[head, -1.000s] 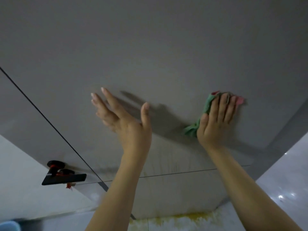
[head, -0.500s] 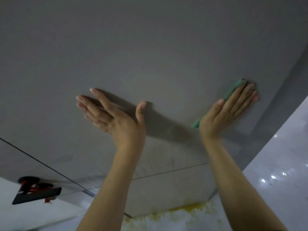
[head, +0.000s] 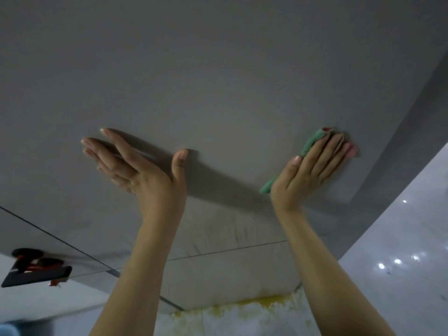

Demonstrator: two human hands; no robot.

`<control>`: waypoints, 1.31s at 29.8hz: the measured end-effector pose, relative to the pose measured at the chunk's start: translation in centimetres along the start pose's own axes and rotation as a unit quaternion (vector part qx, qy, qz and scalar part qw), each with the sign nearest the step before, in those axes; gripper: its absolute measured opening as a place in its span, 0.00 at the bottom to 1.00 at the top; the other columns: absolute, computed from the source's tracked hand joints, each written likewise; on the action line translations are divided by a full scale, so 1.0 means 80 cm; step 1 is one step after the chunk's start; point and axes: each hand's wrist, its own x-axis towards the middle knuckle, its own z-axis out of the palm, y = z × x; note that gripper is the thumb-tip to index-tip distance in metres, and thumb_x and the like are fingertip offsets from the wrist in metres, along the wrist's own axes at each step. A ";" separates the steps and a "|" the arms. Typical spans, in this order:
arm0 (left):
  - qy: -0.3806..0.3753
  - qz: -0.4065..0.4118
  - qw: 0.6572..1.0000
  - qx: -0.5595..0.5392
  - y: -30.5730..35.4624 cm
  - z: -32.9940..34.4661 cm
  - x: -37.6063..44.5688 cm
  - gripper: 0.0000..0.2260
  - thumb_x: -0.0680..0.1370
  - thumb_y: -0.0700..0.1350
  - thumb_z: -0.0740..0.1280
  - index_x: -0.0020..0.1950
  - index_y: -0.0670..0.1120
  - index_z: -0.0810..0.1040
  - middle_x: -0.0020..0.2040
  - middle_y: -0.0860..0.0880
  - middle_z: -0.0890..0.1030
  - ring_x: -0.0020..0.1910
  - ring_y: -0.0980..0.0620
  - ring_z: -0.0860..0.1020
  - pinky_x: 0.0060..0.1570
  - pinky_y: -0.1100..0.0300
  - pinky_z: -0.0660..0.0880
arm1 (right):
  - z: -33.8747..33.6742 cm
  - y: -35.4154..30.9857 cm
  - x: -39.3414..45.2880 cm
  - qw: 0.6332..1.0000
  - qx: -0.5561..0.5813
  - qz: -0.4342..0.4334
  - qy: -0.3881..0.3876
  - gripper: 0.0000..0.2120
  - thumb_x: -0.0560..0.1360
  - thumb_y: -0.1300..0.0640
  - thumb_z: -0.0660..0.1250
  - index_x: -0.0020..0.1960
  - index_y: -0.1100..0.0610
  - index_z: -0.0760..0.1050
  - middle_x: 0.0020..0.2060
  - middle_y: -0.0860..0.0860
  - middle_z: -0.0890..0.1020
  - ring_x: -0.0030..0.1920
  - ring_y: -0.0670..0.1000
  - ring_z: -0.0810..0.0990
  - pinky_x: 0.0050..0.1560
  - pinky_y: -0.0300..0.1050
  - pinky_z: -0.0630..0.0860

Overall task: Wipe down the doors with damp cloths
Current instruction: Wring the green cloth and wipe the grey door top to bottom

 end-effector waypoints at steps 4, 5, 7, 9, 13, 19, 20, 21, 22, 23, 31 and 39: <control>-0.005 0.006 1.000 -0.009 -0.002 -0.002 0.000 0.48 0.74 0.62 0.65 0.75 0.31 0.45 0.72 0.25 0.42 0.73 0.28 0.40 0.71 0.53 0.34 | -0.003 -0.002 -0.020 0.995 0.012 -0.076 -0.056 0.25 0.82 0.54 0.47 0.77 0.57 0.50 0.77 0.50 0.48 0.76 0.59 0.47 0.74 0.60 0.46; -0.007 0.006 1.000 -0.013 -0.002 -0.003 0.000 0.48 0.74 0.62 0.65 0.75 0.31 0.45 0.72 0.25 0.42 0.73 0.28 0.40 0.71 0.55 0.33 | -0.006 0.005 -0.019 0.992 0.012 -0.102 -0.066 0.25 0.82 0.54 0.48 0.78 0.55 0.48 0.77 0.47 0.46 0.76 0.58 0.46 0.74 0.59 0.46; -0.006 0.001 1.000 -0.021 -0.001 -0.003 0.000 0.48 0.74 0.62 0.66 0.75 0.31 0.46 0.73 0.25 0.42 0.73 0.29 0.40 0.71 0.57 0.32 | -0.010 0.008 -0.015 0.991 0.010 -0.109 -0.072 0.25 0.82 0.53 0.48 0.77 0.55 0.50 0.77 0.46 0.45 0.76 0.61 0.48 0.74 0.60 0.47; -0.002 -0.002 0.999 -0.033 0.000 -0.003 -0.001 0.48 0.73 0.61 0.67 0.75 0.32 0.46 0.73 0.26 0.42 0.73 0.30 0.39 0.71 0.56 0.33 | -0.008 0.004 -0.016 0.993 0.010 -0.098 -0.066 0.23 0.82 0.53 0.48 0.74 0.60 0.55 0.77 0.47 0.45 0.72 0.68 0.54 0.74 0.61 0.49; 0.028 0.012 0.998 -0.061 -0.005 0.002 -0.004 0.48 0.73 0.63 0.67 0.76 0.35 0.48 0.75 0.29 0.43 0.74 0.34 0.40 0.72 0.54 0.35 | -0.007 0.003 -0.016 0.996 -0.009 -0.072 -0.057 0.22 0.82 0.53 0.47 0.72 0.64 0.58 0.75 0.59 0.58 0.70 0.69 0.57 0.73 0.61 0.51; 0.055 0.038 0.996 -0.060 -0.012 0.011 -0.004 0.44 0.75 0.63 0.67 0.77 0.38 0.50 0.75 0.31 0.45 0.75 0.33 0.43 0.73 0.40 0.41 | -0.003 -0.011 -0.016 0.998 -0.018 -0.048 -0.042 0.23 0.81 0.55 0.49 0.73 0.65 0.58 0.70 0.64 0.63 0.71 0.67 0.56 0.72 0.61 0.52; 0.057 0.065 0.995 -0.053 -0.011 0.014 -0.008 0.42 0.76 0.62 0.66 0.77 0.39 0.51 0.76 0.31 0.46 0.75 0.34 0.44 0.73 0.41 0.41 | -0.003 -0.007 -0.018 0.996 -0.027 -0.069 -0.043 0.23 0.81 0.55 0.50 0.73 0.65 0.57 0.71 0.63 0.63 0.71 0.67 0.56 0.72 0.61 0.52; 0.054 0.107 0.992 -0.043 -0.009 0.021 -0.016 0.39 0.77 0.60 0.65 0.77 0.41 0.53 0.76 0.32 0.47 0.75 0.35 0.45 0.73 0.41 0.41 | -0.005 0.003 -0.019 0.992 -0.035 -0.108 -0.049 0.24 0.80 0.55 0.51 0.73 0.64 0.57 0.71 0.62 0.62 0.71 0.66 0.56 0.73 0.61 0.51; 0.047 0.160 0.986 -0.030 -0.007 0.030 -0.028 0.35 0.77 0.57 0.65 0.77 0.42 0.56 0.76 0.33 0.49 0.75 0.36 0.47 0.73 0.42 0.42 | -0.008 0.017 -0.017 0.985 -0.038 -0.158 -0.053 0.24 0.79 0.56 0.52 0.73 0.62 0.57 0.72 0.60 0.63 0.72 0.66 0.57 0.73 0.61 0.50; 0.038 0.217 0.975 -0.017 -0.005 0.041 -0.042 0.32 0.77 0.55 0.65 0.76 0.42 0.59 0.76 0.34 0.52 0.75 0.37 0.49 0.73 0.42 0.43 | -0.012 0.035 -0.012 0.977 -0.040 -0.204 -0.054 0.24 0.78 0.56 0.52 0.72 0.62 0.59 0.71 0.59 0.64 0.72 0.65 0.57 0.73 0.59 0.49; 0.078 0.435 0.894 0.076 -0.001 0.092 -0.070 0.25 0.78 0.55 0.58 0.71 0.43 0.70 0.72 0.39 0.67 0.70 0.39 0.65 0.68 0.44 0.58 | 0.002 0.060 -0.017 0.988 -0.030 -0.141 0.054 0.24 0.82 0.52 0.46 0.74 0.60 0.56 0.73 0.56 0.59 0.74 0.62 0.57 0.73 0.61 0.53; 0.080 0.413 0.896 0.145 0.003 0.097 -0.077 0.40 0.72 0.69 0.52 0.76 0.45 0.60 0.76 0.41 0.57 0.75 0.39 0.55 0.71 0.45 0.51 | -0.021 0.134 -0.004 0.968 -0.040 -0.249 0.013 0.24 0.80 0.51 0.47 0.76 0.56 0.54 0.75 0.49 0.56 0.76 0.53 0.53 0.76 0.52 0.47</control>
